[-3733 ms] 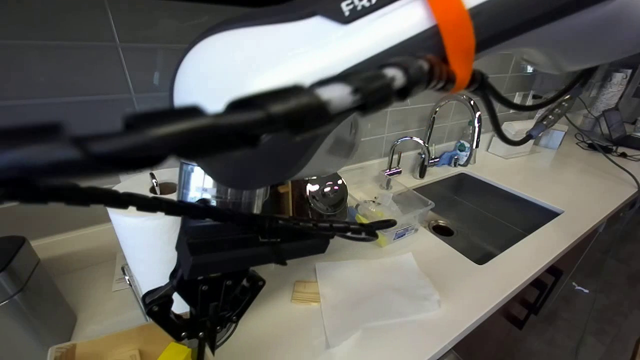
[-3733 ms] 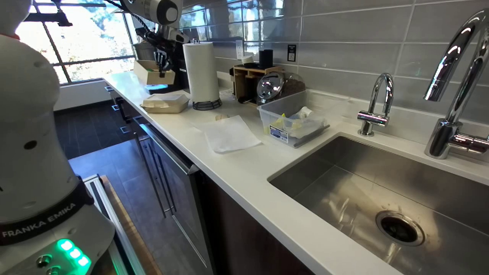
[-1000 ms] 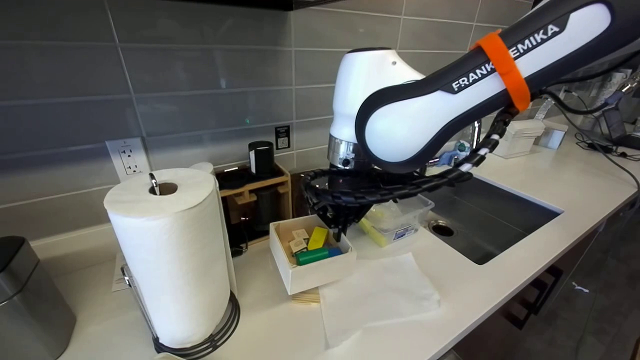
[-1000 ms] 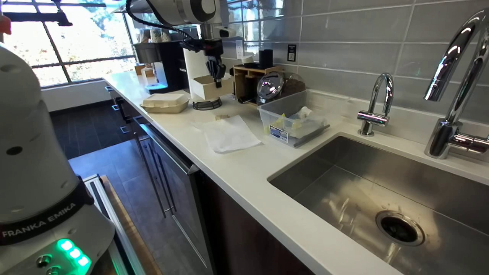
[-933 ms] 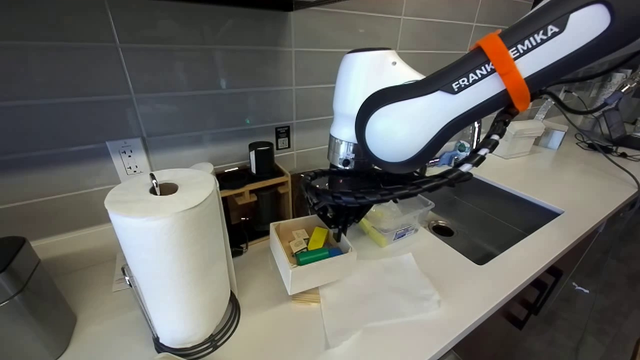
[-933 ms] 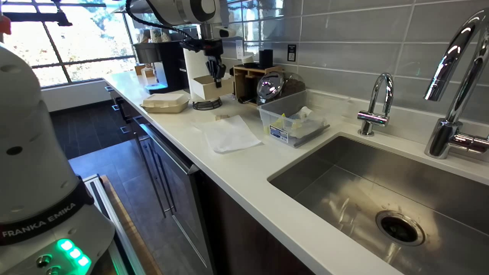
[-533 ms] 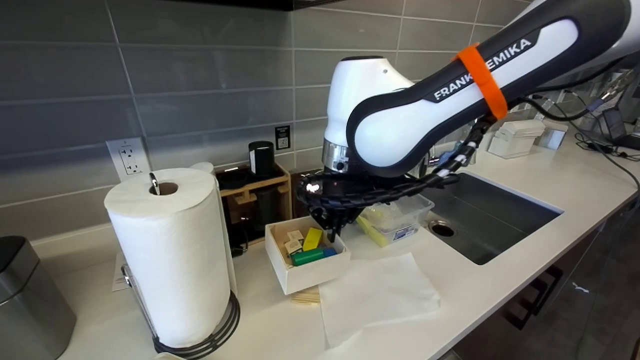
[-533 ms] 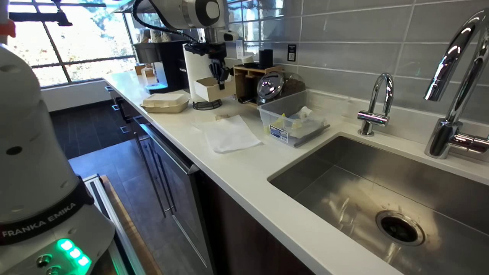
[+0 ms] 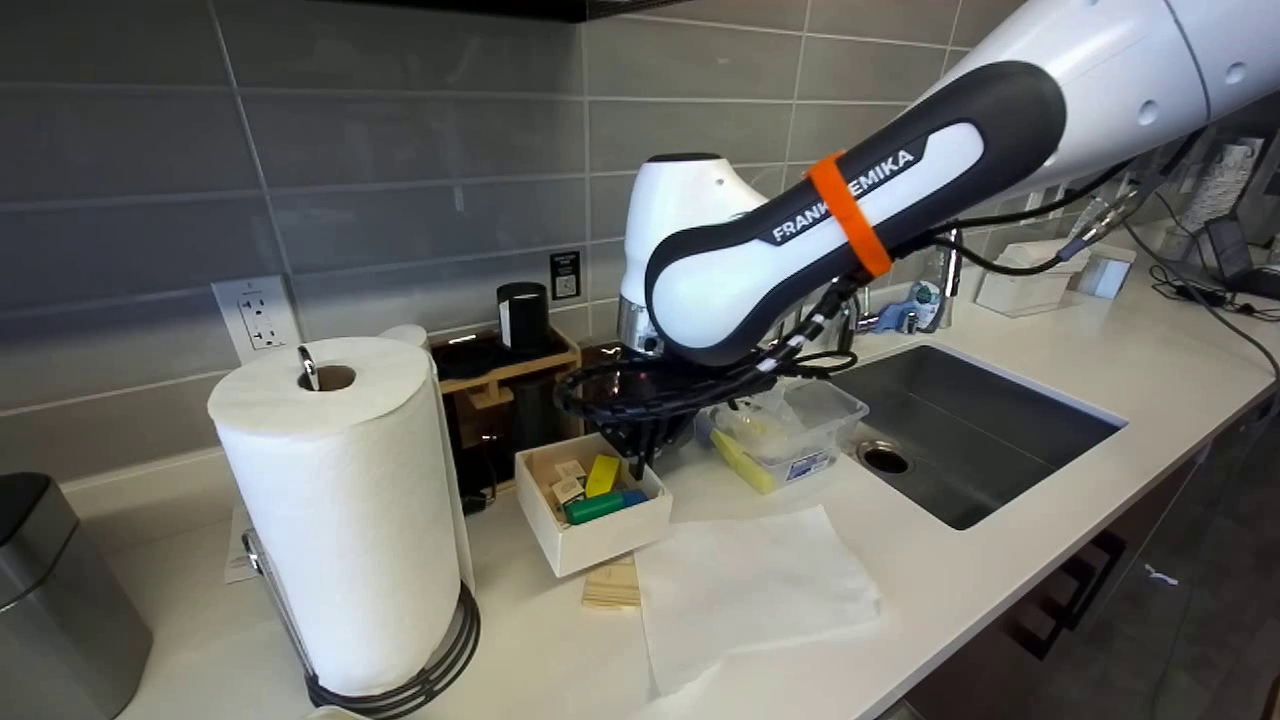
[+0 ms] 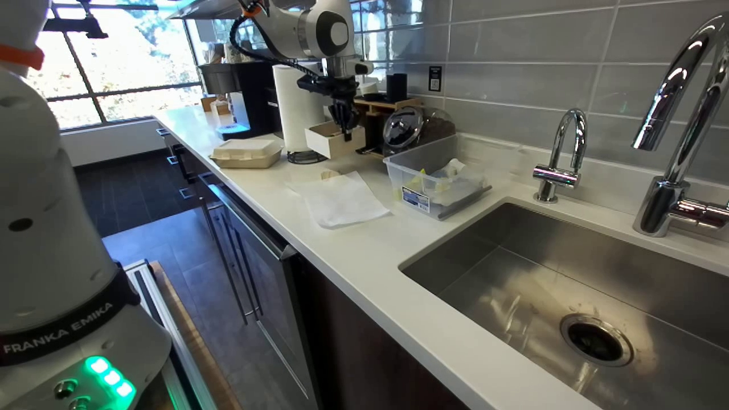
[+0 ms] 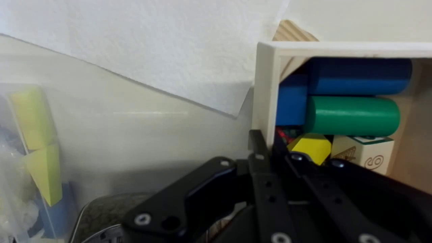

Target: Remove the wooden box from on top of the take away pack and put it on the counter on the right

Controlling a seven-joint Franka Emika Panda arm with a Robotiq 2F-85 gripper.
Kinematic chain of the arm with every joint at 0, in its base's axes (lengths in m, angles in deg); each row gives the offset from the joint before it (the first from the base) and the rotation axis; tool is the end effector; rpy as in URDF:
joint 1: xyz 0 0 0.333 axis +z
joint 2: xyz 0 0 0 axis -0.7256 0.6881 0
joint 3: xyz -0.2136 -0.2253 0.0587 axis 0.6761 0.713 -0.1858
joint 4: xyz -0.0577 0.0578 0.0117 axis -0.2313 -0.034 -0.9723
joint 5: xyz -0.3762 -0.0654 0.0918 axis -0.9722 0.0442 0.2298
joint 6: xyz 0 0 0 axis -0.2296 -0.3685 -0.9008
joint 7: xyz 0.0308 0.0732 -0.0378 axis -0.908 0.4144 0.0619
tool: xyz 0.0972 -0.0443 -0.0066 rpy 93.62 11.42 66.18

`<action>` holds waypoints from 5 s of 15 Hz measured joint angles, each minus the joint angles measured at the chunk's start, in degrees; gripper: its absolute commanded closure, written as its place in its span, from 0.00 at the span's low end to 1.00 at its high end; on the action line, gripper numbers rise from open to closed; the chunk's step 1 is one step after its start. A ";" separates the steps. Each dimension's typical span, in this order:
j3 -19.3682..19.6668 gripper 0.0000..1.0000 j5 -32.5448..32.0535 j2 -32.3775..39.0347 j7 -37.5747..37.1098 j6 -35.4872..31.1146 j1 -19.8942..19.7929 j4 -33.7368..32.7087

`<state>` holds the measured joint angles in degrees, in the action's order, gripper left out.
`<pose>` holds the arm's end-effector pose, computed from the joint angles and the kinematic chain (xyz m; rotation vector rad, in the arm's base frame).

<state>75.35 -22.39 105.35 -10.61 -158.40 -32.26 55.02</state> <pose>0.6209 0.2261 0.3059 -3.0873 0.0821 -0.1343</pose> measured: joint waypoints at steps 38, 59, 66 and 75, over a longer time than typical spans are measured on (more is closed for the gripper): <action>5.10 0.98 -0.92 17.77 1.56 0.13 5.42 -18.94; 7.18 0.98 -1.45 19.29 1.17 -0.14 6.05 -20.79; 6.82 0.98 -1.45 19.29 1.17 0.13 6.18 -20.81; 5.79 0.98 -1.30 19.61 1.15 8.91 6.40 -22.83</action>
<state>81.14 -23.69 124.96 -9.46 -149.49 -25.86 32.19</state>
